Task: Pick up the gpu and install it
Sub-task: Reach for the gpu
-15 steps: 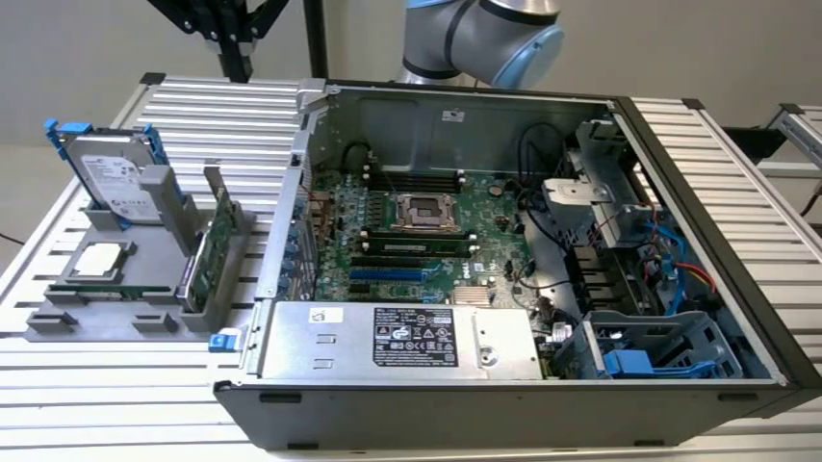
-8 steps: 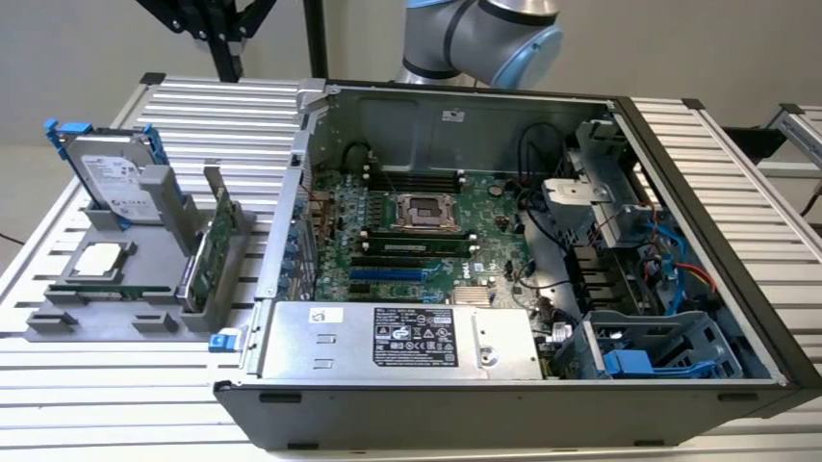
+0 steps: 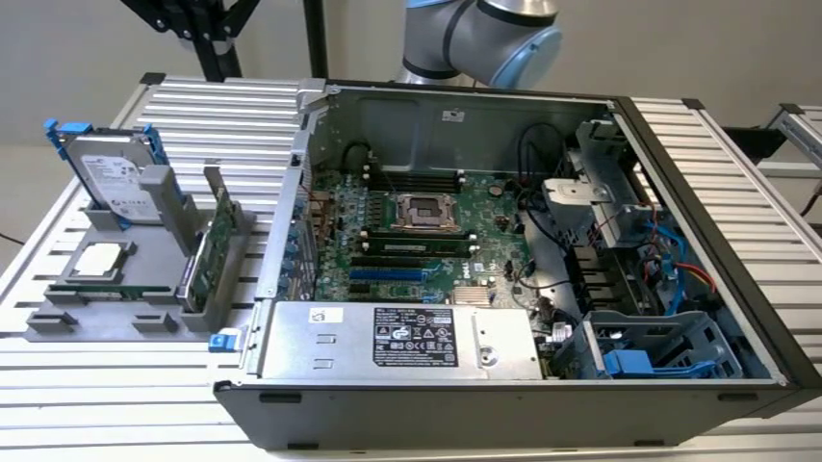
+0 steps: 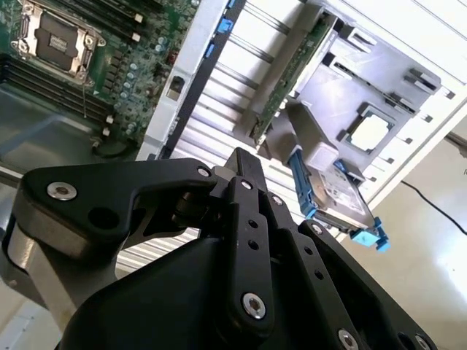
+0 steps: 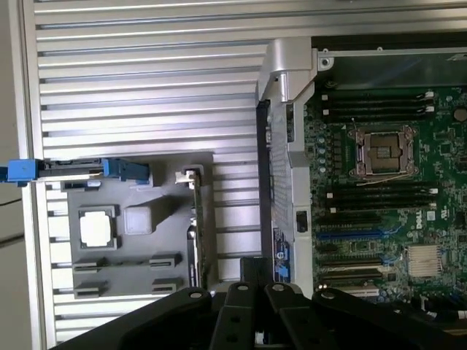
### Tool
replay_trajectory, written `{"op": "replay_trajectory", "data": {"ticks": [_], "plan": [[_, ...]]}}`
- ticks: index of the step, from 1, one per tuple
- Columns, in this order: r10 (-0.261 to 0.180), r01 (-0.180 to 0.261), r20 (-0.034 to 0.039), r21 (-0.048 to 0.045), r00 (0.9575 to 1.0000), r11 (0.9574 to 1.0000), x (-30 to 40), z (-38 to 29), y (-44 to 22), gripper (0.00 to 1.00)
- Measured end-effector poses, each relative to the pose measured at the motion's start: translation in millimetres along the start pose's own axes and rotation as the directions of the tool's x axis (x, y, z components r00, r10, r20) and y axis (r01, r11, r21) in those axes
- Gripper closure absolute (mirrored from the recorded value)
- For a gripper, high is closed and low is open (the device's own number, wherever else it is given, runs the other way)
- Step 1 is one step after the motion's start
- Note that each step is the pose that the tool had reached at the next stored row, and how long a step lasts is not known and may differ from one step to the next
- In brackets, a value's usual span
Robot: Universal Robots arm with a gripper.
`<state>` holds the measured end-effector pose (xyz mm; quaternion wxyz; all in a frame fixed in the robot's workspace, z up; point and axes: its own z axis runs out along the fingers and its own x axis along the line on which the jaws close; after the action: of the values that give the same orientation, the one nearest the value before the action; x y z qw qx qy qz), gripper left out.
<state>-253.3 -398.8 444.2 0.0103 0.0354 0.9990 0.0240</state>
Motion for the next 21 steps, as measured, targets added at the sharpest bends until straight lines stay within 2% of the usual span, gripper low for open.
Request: {"op": "replay_trajectory", "data": {"ticks": [21], "plan": [[0.000, 0.000, 0.0000, 0.0000, 1.0000, 1.0000, 26.1, -0.6, -1.8, 1.00]]}}
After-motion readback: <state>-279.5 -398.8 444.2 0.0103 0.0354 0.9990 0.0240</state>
